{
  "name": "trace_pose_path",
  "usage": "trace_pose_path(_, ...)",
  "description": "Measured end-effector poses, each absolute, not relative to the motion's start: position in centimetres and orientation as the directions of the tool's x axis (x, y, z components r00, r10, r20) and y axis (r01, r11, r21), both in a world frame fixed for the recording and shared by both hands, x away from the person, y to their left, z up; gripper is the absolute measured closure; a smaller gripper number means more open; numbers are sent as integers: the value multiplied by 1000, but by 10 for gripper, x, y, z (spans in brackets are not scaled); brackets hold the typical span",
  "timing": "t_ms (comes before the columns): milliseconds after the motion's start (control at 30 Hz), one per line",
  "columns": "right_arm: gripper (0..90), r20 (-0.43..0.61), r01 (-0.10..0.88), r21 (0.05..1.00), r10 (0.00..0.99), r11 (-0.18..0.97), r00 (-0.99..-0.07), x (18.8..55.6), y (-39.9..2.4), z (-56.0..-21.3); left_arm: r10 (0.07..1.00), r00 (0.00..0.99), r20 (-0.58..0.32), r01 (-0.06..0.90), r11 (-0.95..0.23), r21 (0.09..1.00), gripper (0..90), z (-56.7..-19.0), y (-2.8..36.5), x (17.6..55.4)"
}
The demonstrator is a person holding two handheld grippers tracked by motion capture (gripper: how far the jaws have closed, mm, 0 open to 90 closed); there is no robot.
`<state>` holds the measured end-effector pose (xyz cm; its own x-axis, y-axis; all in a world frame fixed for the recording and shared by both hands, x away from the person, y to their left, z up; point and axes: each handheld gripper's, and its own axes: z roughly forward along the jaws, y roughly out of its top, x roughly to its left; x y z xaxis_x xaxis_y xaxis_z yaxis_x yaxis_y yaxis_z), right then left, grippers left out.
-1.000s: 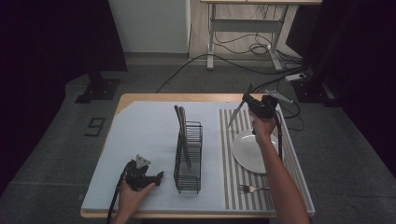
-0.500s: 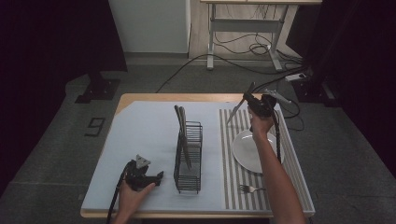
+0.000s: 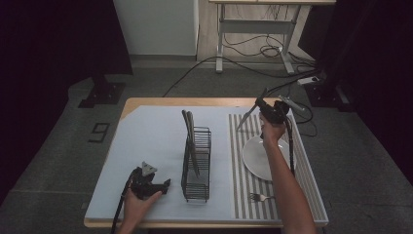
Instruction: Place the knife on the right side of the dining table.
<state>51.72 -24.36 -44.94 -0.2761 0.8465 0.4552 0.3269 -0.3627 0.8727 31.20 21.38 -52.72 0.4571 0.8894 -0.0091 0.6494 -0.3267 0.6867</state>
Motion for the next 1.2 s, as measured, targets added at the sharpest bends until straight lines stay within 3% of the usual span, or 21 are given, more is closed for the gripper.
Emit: trace_pose_path(1200, 781, 550, 400, 787, 828, -470, -111, 515, -288, -477, 889, 457, -8, 649, -327, 687, 130, -527, 214, 312)
